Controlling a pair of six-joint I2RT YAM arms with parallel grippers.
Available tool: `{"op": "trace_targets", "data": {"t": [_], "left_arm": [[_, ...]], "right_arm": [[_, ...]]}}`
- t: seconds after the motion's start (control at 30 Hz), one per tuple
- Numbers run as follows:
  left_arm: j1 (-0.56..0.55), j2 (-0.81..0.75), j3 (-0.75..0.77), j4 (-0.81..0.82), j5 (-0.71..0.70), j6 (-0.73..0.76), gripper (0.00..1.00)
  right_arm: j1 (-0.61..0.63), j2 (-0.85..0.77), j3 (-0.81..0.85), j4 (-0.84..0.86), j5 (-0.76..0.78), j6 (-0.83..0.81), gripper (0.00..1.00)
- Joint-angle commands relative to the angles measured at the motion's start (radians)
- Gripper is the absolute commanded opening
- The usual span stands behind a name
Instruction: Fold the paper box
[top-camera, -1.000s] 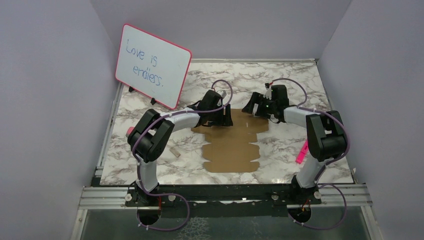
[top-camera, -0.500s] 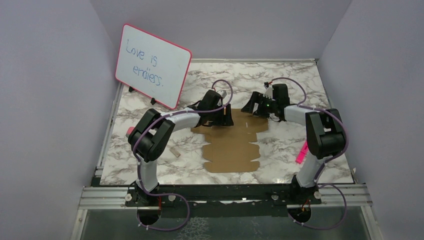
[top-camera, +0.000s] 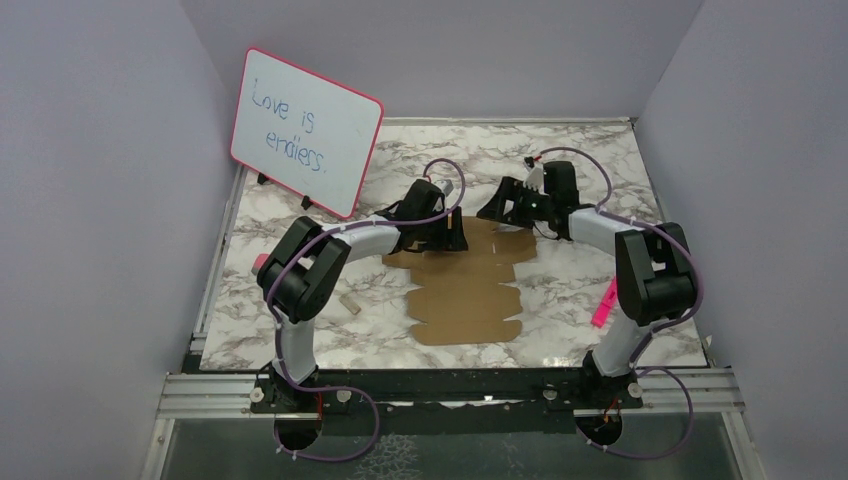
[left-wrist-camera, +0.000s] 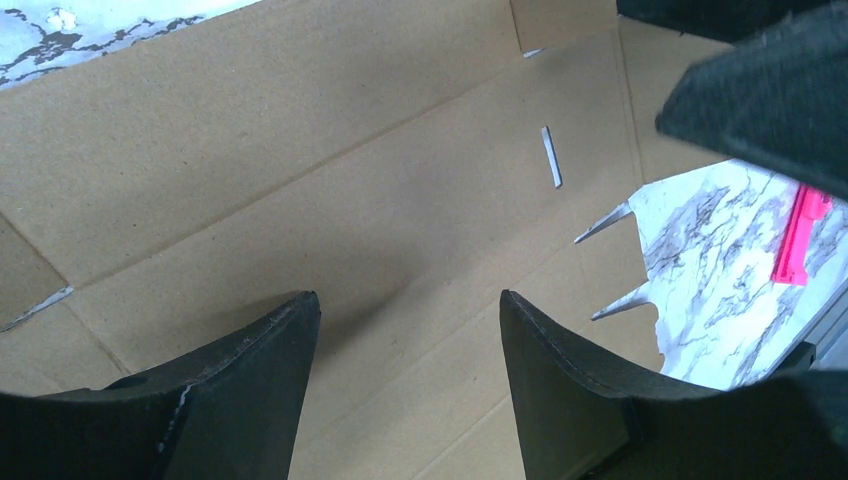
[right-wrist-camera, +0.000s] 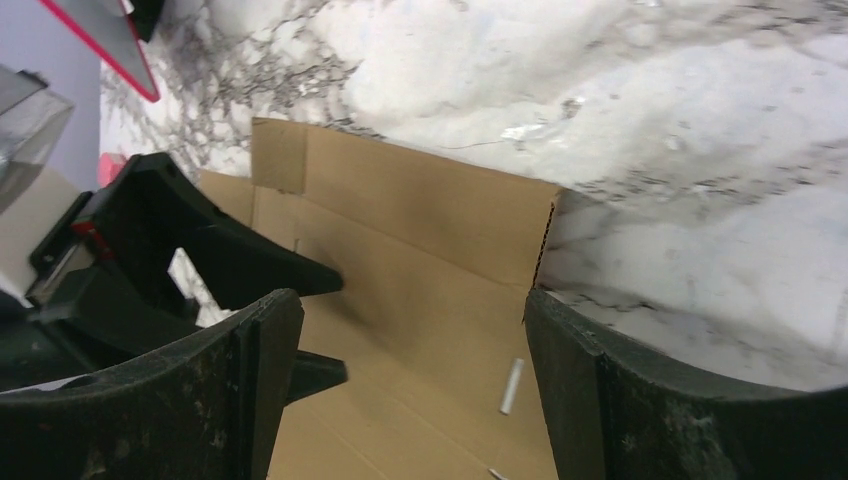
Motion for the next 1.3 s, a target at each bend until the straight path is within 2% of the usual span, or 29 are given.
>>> {"op": "trace_targets", "data": {"t": [0.0,0.3,0.53,0.67,0.97,1.27], "left_arm": [[-0.002,0.049,-0.011,0.0,0.005,-0.005,0.68],[-0.002,0.053,-0.022,0.029,0.005,-0.013,0.68],[-0.001,0.03,-0.026,0.022,-0.012,-0.004,0.68],[-0.001,0.017,-0.025,0.025,-0.015,-0.002,0.68],[-0.001,0.002,-0.013,0.021,-0.027,0.013,0.68],[-0.001,0.012,-0.018,0.025,-0.021,0.01,0.68]], "right_arm": [[0.058,-0.026,0.025,-0.045,-0.004,0.022,0.86],[0.12,0.018,0.047,-0.052,0.071,0.034,0.86],[0.118,-0.109,0.053,-0.213,0.264,-0.034,0.87],[0.119,-0.211,-0.004,-0.27,0.325,-0.049,0.88],[0.119,-0.406,-0.202,-0.309,0.347,-0.016,0.89],[0.119,-0.426,-0.321,-0.285,0.359,0.015,0.89]]}}
